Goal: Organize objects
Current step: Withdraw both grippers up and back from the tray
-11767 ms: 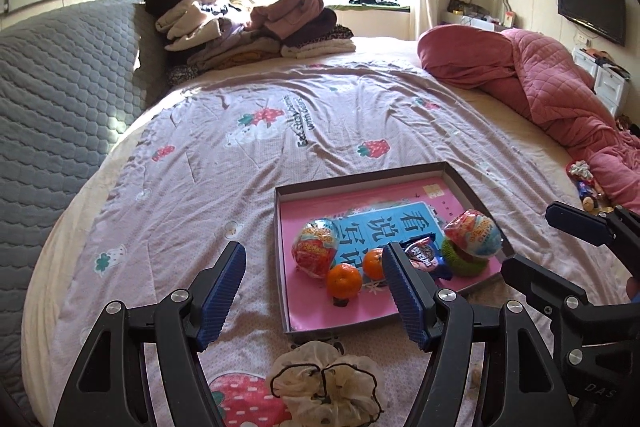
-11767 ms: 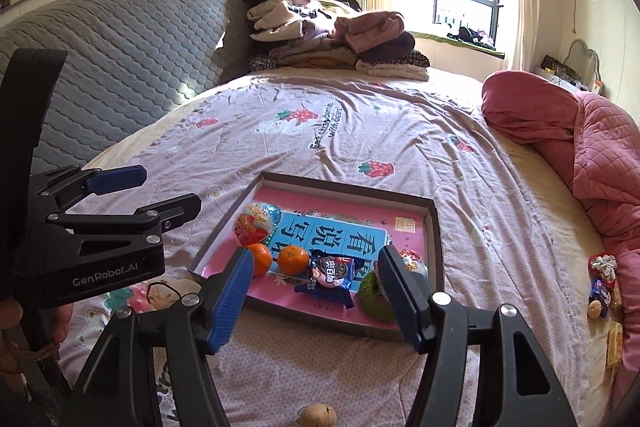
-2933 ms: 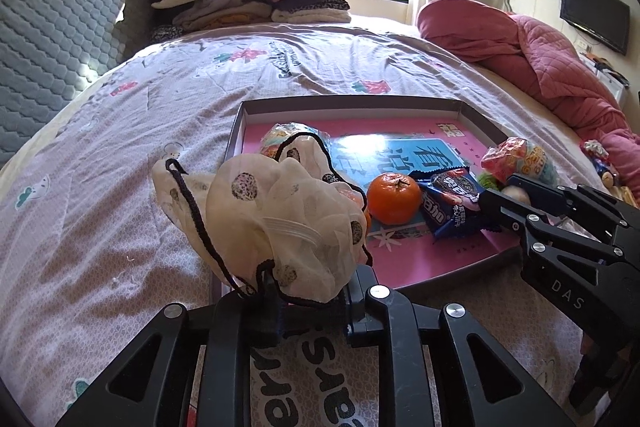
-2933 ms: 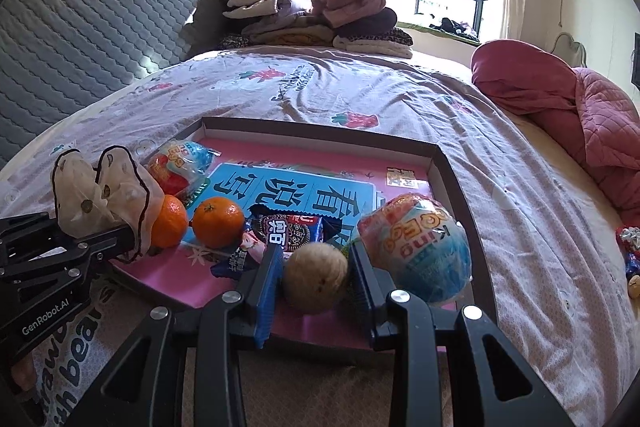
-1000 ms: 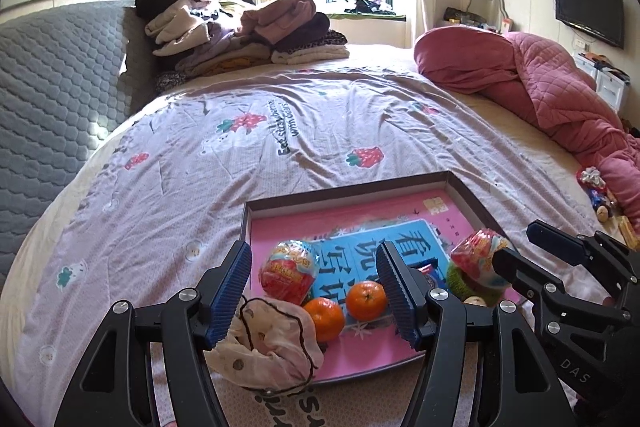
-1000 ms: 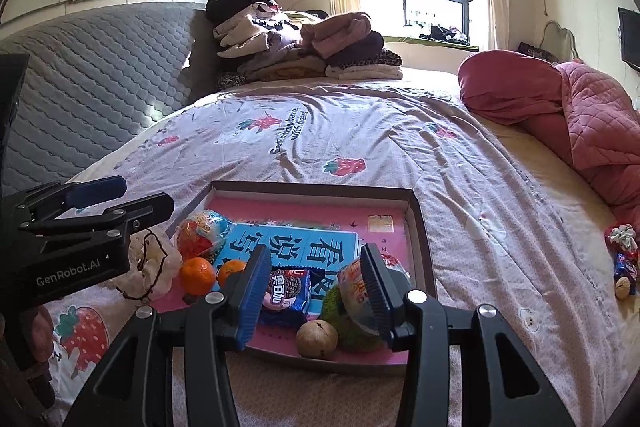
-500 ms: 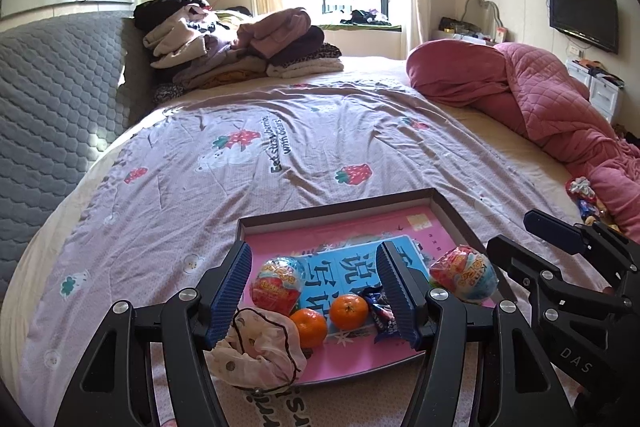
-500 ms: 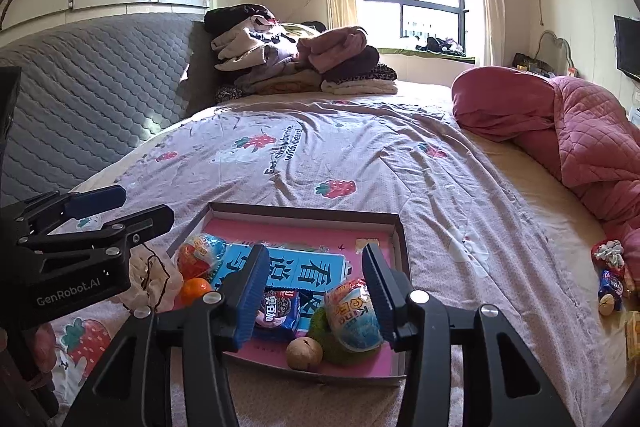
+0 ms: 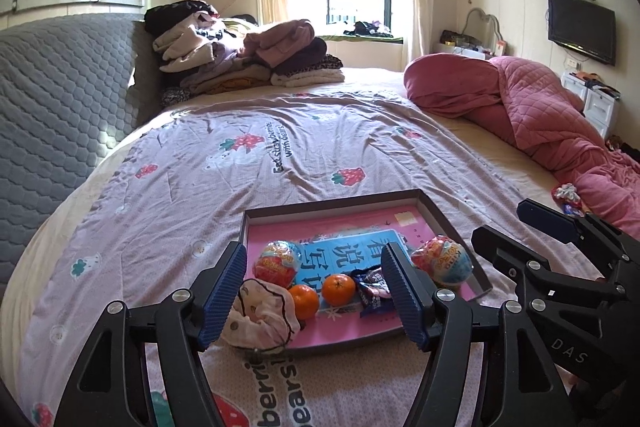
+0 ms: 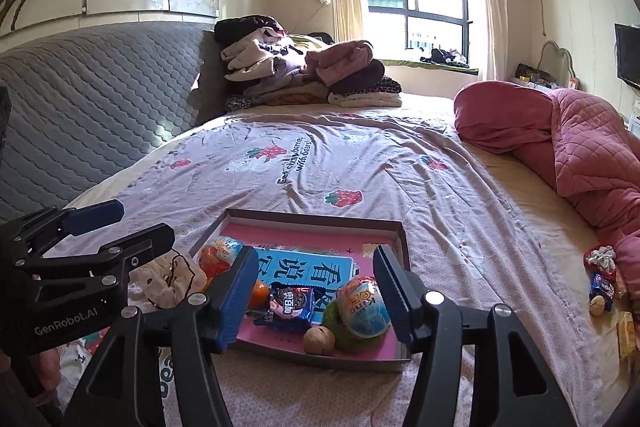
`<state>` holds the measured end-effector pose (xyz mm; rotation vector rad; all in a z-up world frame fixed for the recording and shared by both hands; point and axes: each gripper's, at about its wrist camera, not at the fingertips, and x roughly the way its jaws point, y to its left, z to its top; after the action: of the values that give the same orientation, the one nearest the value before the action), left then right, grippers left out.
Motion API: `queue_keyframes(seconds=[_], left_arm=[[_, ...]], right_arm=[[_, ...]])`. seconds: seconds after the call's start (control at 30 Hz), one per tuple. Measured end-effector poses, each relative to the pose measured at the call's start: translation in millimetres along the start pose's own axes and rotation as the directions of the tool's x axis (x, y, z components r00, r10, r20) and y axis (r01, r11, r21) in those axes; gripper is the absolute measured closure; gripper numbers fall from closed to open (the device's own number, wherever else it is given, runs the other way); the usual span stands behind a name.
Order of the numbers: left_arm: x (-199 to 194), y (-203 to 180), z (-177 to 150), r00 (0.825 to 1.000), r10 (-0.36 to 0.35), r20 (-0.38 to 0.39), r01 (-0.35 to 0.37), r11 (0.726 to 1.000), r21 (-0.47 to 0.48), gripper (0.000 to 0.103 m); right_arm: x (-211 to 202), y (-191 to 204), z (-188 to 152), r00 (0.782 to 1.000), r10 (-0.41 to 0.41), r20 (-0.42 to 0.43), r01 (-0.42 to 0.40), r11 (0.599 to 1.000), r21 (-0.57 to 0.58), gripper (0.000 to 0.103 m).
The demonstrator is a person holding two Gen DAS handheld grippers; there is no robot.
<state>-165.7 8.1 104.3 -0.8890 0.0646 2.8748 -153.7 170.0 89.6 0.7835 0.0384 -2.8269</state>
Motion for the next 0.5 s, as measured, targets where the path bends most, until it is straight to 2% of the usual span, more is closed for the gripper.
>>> queue_keyframes(seconds=[0.5], left_arm=[[-50,-8,-31,1.000,0.019,0.018,-0.019,0.999,-0.033,0.026]], right_arm=[[-45,5,-15,1.000,-0.016,0.027,0.016,1.000,-0.011,0.037]])
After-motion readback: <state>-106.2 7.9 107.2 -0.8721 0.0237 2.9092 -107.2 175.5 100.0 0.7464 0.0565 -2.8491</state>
